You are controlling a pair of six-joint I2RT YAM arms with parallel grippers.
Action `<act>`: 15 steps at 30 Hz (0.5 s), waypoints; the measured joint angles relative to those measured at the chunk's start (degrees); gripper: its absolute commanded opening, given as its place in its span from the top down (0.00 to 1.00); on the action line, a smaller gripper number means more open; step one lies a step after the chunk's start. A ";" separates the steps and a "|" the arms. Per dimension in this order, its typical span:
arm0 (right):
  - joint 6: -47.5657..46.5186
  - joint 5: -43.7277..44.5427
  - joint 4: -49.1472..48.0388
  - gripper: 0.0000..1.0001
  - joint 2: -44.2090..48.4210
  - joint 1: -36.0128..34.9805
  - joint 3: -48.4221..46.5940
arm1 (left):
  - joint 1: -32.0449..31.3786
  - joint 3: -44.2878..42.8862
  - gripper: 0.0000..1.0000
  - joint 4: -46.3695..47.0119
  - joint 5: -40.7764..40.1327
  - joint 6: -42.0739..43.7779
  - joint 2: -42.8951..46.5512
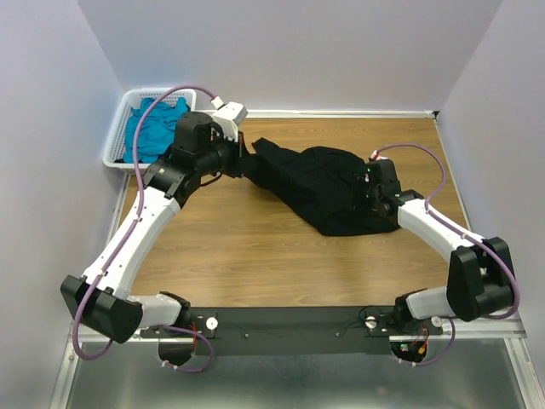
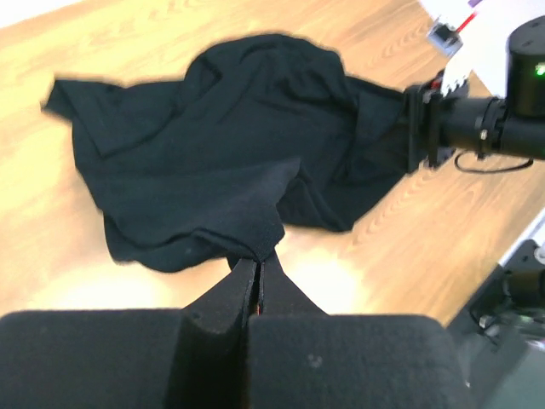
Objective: Fold and stack the t-shirts
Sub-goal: Flatten the tshirt out
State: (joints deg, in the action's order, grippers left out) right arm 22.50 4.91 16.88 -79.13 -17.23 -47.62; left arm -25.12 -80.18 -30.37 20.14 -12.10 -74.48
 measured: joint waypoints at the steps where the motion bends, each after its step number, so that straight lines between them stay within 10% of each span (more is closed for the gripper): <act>1: 0.00 0.42 0.04 0.37 -0.24 0.17 0.02 | 0.66 0.87 1.00 -0.57 0.24 -0.72 0.87; 15: 1.73 1.81 1.05 0.34 -8.68 5.75 -0.81 | 4.92 4.11 1.00 -7.85 -3.96 -7.93 13.55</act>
State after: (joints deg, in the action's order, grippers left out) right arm 24.23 6.72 17.93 -87.81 -11.49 -48.42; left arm -20.21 -76.07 -38.22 16.19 -20.03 -60.93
